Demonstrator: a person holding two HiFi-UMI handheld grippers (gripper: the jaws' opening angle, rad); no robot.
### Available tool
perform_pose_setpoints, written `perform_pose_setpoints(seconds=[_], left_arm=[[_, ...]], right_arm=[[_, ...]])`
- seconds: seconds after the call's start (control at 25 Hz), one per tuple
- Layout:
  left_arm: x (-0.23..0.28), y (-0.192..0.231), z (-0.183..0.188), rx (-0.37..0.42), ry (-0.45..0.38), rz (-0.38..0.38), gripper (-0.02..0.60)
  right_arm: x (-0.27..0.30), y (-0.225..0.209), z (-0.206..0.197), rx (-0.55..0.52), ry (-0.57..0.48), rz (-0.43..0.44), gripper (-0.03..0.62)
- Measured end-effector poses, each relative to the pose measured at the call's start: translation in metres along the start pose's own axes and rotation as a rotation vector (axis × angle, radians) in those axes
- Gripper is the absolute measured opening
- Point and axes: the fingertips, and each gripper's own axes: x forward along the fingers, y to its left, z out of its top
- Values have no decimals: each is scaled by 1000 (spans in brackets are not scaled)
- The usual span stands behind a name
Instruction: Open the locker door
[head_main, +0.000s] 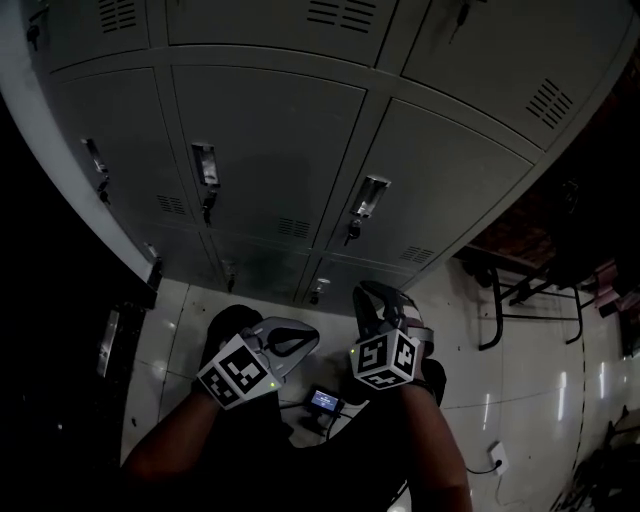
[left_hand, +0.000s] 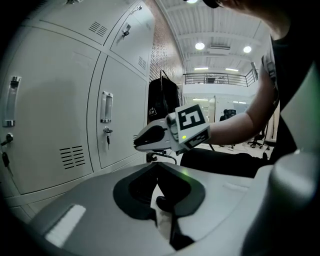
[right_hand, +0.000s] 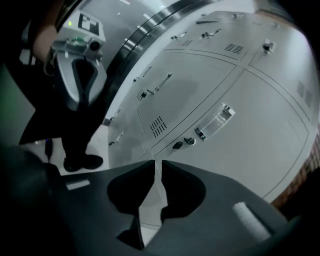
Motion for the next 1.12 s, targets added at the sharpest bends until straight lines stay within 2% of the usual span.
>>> perform_pose_setpoints(seconds=[0.08,0.2,0.28,0.4,0.52,0.6,0.64,1.12], left_arm=[[-1,1,0,-2,-5,0,12],[-3,1,1,-4,-12,2,12],[-4,1,1,-5,-15,2,12],[-4,1,2,-5,-19,1,12],[-4,1,2,-7,-20,0,12],[-3,1,2,-7,-21,-2,12],[-3,0,2,-7,-21,-3,12],[-4,1,0,-3,-13,0,12]], right_arm=[[15,-12,5,-113,40,-59,46],[35,-28,11,-258,102,-135,116],[45,-40,18,-328,130,-193,138],[56,-58,30,-424,149,-280,138],[69,-62,36,-497,171,-301,136],[75,-61,36,-512,188,-305,64],[75,-61,36,-509,194,-310,47],[33,-35,31,-471,102,-301,43]])
